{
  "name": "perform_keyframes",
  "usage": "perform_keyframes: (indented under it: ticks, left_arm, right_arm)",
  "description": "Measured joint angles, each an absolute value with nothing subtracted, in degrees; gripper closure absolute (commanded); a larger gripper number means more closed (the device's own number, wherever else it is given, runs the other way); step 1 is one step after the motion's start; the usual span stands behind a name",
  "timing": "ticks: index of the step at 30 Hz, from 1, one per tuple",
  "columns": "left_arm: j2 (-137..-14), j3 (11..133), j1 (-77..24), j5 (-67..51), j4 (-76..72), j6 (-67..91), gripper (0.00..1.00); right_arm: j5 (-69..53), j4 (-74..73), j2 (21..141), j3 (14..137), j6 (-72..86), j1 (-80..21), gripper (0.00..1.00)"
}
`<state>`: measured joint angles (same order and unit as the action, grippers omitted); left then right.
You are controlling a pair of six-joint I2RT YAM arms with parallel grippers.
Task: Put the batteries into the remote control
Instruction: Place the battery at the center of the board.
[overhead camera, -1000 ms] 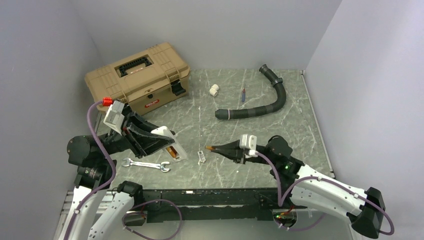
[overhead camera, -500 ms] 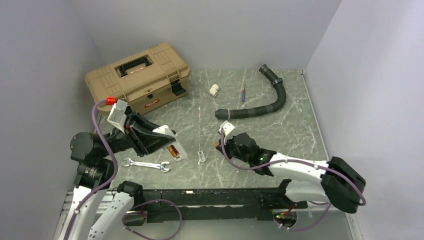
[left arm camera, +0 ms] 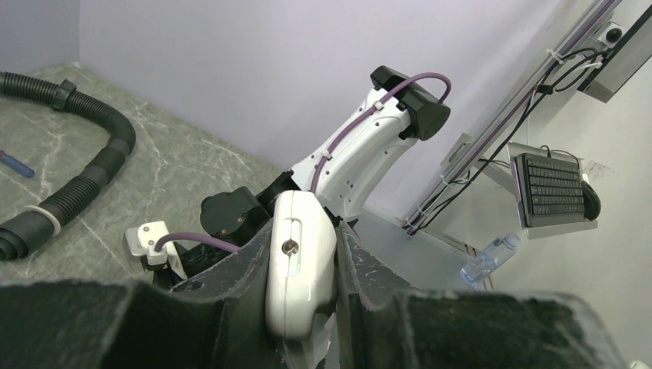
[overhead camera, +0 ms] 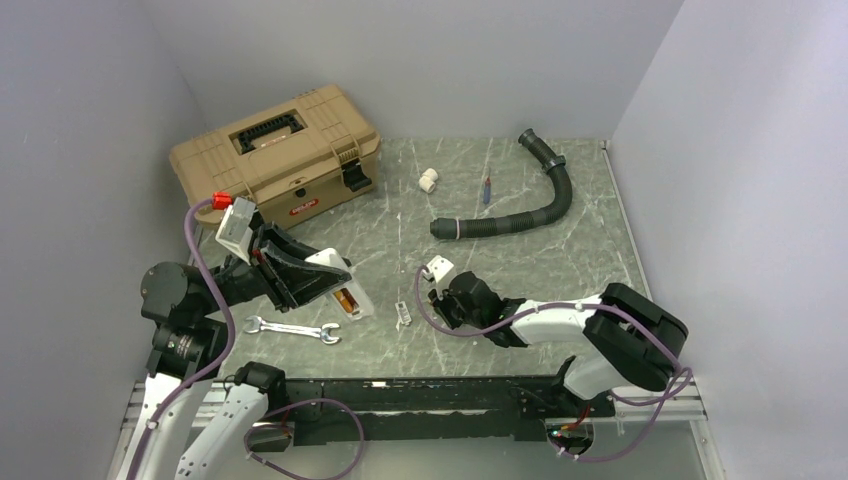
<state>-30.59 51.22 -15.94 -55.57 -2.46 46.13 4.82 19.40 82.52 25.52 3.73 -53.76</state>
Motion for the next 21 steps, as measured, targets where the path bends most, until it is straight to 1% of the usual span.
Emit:
perform_keyframes:
  ticks: [2, 8, 13, 21]
  left_arm:
    - [-30.59, 51.35, -15.94, -55.55, -2.24, 46.11, 1.00]
    - [-30.61, 51.35, -15.94, -55.57, -2.31, 46.13, 1.00]
    - [-30.61, 51.35, -15.94, -55.57, -2.26, 46.11, 1.00]
    - [-30.61, 51.35, -15.94, -55.57, -2.33, 45.93, 1.00]
  right_arm:
    - [4.84, 19.59, 82.85, 25.58, 3.25, -53.76, 0.70]
    - [4.95, 19.75, 83.05, 25.71, 3.16, -53.76, 0.62]
    - [5.58, 18.92, 82.48, 25.71, 3.38, -53.76, 0.57]
    - [5.91, 16.08, 76.20, 25.71, 5.34, -53.76, 0.45]
